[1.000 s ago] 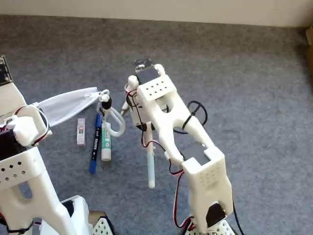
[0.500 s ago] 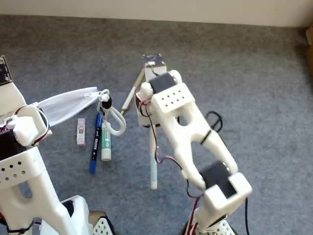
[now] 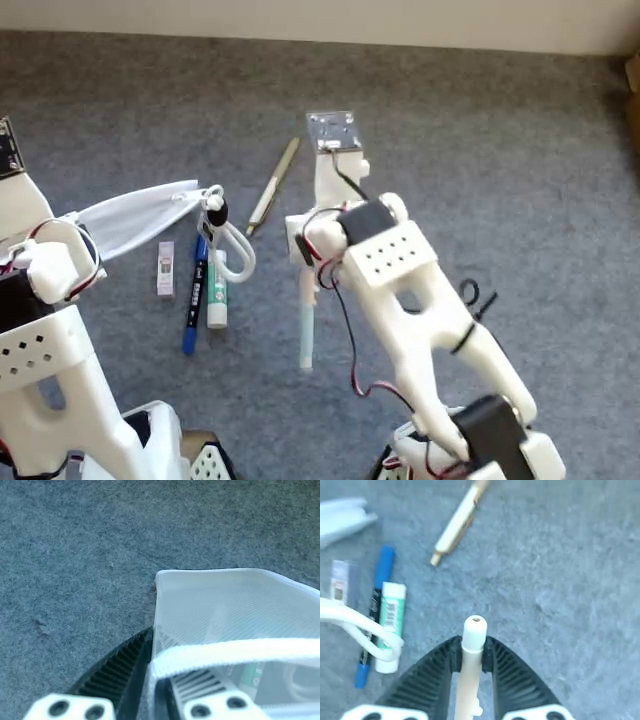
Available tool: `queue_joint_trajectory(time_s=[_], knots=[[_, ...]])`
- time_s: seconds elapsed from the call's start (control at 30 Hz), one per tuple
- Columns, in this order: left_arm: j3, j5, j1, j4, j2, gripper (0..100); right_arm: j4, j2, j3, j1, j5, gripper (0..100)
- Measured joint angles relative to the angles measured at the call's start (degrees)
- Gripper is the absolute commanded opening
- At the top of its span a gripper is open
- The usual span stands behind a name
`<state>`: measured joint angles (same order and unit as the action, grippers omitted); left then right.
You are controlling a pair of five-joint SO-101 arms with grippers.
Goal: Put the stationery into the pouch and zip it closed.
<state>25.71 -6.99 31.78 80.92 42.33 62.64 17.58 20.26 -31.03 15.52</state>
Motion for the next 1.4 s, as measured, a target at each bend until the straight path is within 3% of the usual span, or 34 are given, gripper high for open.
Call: queue_joint_trajectory(time_s=[0.4,1.03,1.4], knots=[[0.0,0.0,0.0,-0.2,0.0,1,-8.2,13.7,1.4,-3.9,0.0,0.5],[0.0,0.0,0.0,-0.2,0.0,1,-36.3,15.5,-5.8,-9.0,0.0,0.5],[0.0,0.0,0.0,-0.2,0.0,1,-37.7,18.6,-5.8,-9.9,0.0,0.5]])
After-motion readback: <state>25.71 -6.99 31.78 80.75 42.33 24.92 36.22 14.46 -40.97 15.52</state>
